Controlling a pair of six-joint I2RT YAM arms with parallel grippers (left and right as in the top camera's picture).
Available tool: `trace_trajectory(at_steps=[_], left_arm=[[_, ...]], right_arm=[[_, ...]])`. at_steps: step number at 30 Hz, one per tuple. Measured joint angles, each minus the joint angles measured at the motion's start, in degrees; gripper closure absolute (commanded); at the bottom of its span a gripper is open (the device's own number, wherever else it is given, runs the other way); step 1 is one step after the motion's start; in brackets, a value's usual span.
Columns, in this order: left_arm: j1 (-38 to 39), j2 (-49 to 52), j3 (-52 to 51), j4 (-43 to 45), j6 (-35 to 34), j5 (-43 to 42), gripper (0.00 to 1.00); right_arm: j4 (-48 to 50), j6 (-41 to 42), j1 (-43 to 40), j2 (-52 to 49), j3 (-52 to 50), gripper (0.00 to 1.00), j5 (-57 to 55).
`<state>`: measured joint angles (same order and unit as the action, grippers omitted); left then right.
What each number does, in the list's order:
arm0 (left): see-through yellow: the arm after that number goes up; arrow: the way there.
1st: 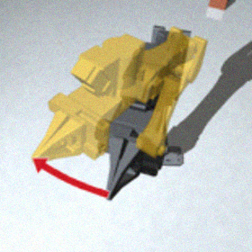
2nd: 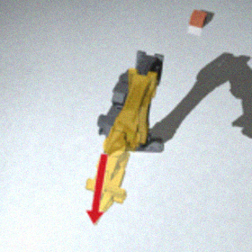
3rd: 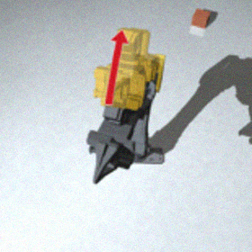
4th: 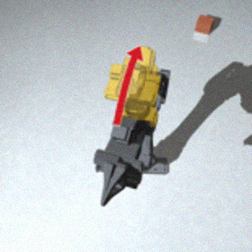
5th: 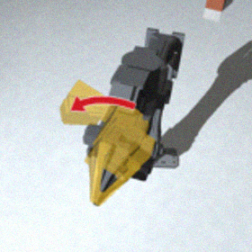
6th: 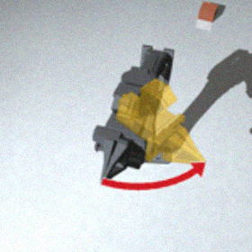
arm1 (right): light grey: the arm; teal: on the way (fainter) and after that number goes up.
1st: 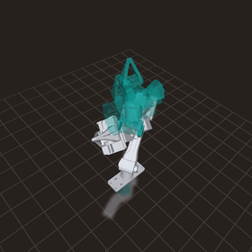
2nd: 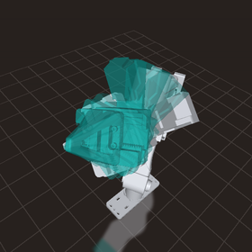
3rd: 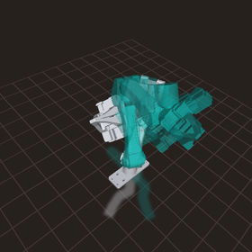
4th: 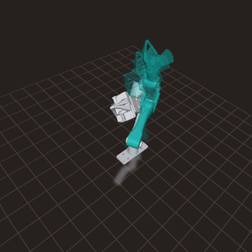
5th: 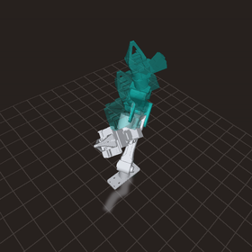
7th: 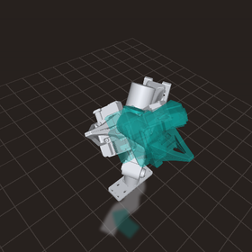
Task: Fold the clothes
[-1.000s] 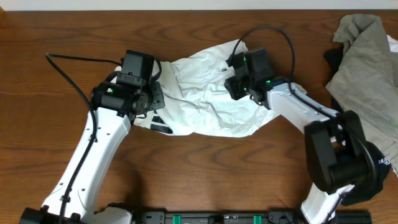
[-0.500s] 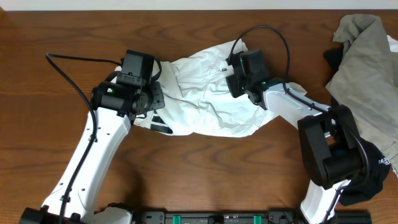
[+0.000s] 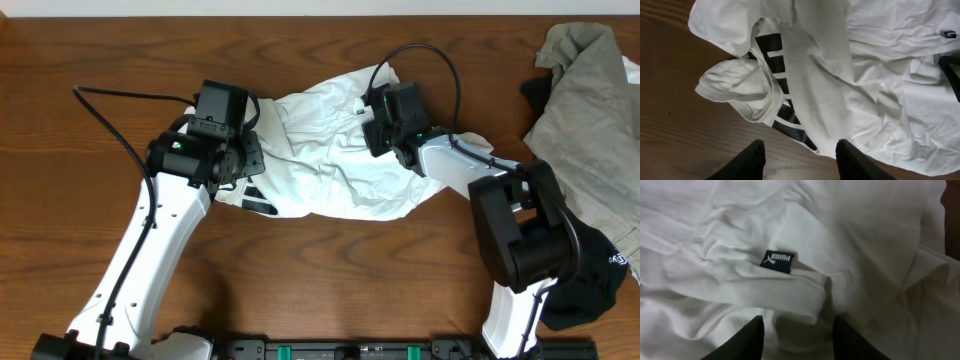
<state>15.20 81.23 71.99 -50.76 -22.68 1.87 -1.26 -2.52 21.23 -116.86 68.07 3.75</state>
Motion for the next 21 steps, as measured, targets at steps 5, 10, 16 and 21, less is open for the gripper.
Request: trace_trajectory(at_steps=[5, 10, 16, 21], left_arm=[[0.0, 0.0, 0.0, 0.0, 0.0, 0.0, 0.51], [0.0, 0.0, 0.0, 0.0, 0.0, 0.0, 0.51], [0.0, 0.0, 0.0, 0.0, 0.0, 0.0, 0.51], [0.0, 0.0, 0.0, 0.0, 0.0, 0.0, 0.51]], right_arm=[[1.1, 0.0, 0.0, -0.8, 0.0, 0.59, -0.2], [1.4, 0.0, 0.0, -0.9, 0.0, 0.60, -0.2], [2.0, -0.1, 0.0, -1.6, 0.0, 0.91, -0.2], [2.4, 0.6, 0.0, -2.1, 0.0, 0.99, -0.9]])
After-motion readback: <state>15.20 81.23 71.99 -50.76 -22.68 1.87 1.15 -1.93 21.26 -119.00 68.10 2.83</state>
